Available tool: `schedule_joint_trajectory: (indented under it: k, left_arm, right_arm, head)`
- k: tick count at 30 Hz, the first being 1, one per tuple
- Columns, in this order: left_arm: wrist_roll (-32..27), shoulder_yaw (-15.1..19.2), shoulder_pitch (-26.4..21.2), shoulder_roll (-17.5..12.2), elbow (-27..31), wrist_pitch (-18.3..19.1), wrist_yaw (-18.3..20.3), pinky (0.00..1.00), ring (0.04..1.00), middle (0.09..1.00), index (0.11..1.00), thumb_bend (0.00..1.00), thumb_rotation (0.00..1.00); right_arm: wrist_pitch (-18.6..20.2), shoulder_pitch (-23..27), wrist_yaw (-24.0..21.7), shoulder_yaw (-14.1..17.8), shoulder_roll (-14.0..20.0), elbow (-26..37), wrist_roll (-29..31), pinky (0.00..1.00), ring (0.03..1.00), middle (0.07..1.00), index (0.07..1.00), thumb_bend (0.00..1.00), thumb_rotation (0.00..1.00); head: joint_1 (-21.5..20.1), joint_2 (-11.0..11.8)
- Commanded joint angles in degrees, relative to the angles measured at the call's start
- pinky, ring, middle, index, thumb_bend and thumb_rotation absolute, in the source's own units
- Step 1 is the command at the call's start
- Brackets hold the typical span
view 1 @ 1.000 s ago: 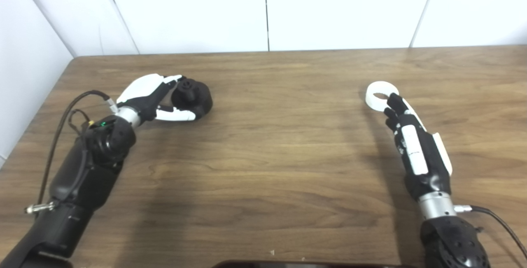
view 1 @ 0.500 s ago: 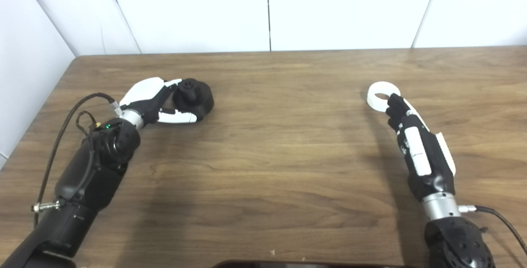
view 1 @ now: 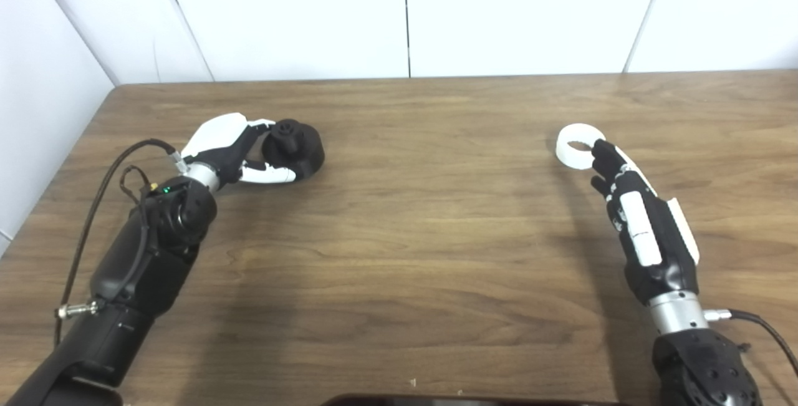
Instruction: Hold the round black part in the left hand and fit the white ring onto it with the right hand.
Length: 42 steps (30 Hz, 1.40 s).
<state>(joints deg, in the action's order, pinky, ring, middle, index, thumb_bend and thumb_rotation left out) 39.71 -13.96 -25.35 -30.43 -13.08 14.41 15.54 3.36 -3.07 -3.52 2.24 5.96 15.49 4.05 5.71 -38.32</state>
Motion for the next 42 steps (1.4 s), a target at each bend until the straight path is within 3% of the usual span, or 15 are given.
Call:
schedule_joint_trajectory:
  k: [1,8,25,31,36,42]
  left_arm:
    - [0.2,0.8,-2.5,-0.9,-0.2,-1.8,-2.9,0.77,0.922,0.880,0.805,0.72,0.50]
    - [-0.1,0.8,-2.3,-0.8,-0.9,-3.1,-4.4,0.78,0.921,0.876,0.773,0.67,0.40]
    - [0.3,0.7,-1.0,-0.8,1.4,-4.1,-5.7,0.78,0.912,0.872,0.732,0.67,0.35]
    - [0.1,0.6,-0.2,-0.9,3.2,-5.2,-5.7,0.78,0.905,0.860,0.710,0.67,0.39]
    - [0.3,0.5,0.6,-0.6,6.0,-3.4,-3.7,0.81,0.937,0.872,0.723,0.67,0.41]
    - [0.6,0.3,1.7,-0.4,7.9,-3.6,-3.2,0.77,0.886,0.843,0.726,0.66,0.44]
  right_arm:
    - [-2.0,-0.6,-0.5,0.0,0.5,2.1,0.3,0.94,0.945,0.918,0.884,0.58,0.86]
    - [-1.8,-0.6,-1.0,0.2,0.5,2.0,0.2,0.95,0.951,0.923,0.893,0.59,0.88]
    - [-1.8,-0.7,-1.1,0.1,0.3,2.0,0.2,0.95,0.949,0.916,0.897,0.59,0.88]
    - [-1.7,-0.8,-0.8,-0.1,0.0,2.1,-0.2,0.95,0.946,0.919,0.902,0.59,0.88]
    - [-2.0,-1.0,-1.0,-0.1,-0.1,2.0,0.0,0.96,0.950,0.921,0.905,0.59,0.88]
    - [-1.6,-1.1,-0.8,0.0,-0.5,2.5,0.6,0.97,0.950,0.915,0.905,0.59,0.87]
  head:
    - [0.1,-0.1]
    - [0.1,-0.1]
    - [0.2,-0.1]
    - [0.2,-0.2]
    - [0.0,-0.4]
    - [-0.3,-0.9]
